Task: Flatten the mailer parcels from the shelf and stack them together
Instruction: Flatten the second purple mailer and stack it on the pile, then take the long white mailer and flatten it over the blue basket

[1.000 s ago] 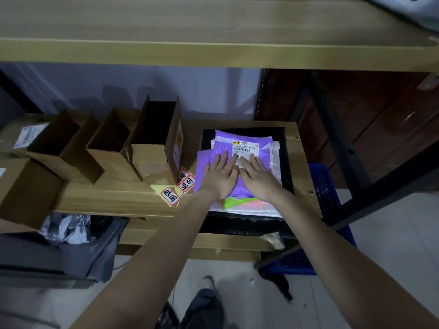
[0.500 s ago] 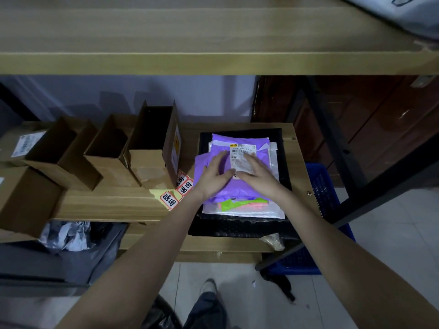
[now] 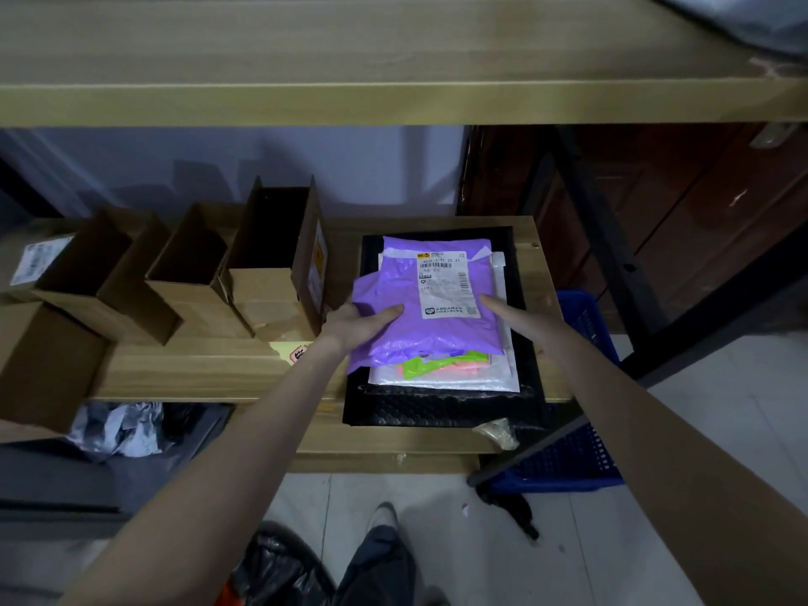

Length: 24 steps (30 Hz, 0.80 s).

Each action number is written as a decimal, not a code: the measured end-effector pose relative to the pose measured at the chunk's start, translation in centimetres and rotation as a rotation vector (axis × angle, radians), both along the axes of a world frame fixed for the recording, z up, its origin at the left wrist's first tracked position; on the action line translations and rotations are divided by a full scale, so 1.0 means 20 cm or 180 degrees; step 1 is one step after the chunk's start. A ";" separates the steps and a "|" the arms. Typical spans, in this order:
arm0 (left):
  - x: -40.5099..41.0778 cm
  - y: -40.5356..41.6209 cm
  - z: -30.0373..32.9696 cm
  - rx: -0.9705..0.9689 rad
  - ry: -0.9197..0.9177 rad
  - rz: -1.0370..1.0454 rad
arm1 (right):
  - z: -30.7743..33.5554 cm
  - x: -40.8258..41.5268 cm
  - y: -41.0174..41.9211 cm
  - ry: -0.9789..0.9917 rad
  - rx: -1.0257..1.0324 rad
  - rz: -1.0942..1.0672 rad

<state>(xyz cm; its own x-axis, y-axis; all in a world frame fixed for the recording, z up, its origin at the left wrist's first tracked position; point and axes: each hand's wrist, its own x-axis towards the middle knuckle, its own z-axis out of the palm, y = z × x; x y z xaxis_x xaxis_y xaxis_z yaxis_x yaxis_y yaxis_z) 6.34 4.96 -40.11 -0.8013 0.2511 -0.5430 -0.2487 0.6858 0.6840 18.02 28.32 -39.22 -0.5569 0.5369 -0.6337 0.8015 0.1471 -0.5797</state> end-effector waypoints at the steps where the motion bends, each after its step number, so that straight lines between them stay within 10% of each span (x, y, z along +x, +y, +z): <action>1: 0.00 0.01 0.00 0.0162 -0.0070 0.0117 | 0.00 0.00 0.00 0.0021 -0.0019 0.0007; 24: 0.13 0.00 0.07 0.0022 0.0721 0.0374 | 0.11 0.04 -0.23 0.0788 0.0807 0.0424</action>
<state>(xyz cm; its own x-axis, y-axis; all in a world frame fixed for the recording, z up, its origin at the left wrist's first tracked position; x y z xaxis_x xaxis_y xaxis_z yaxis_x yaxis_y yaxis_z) 8.94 4.95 -38.67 -0.9262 0.1520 -0.3449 -0.1663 0.6564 0.7359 18.86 23.81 -37.00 -0.7520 0.5720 -0.3275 0.6059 0.4042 -0.6852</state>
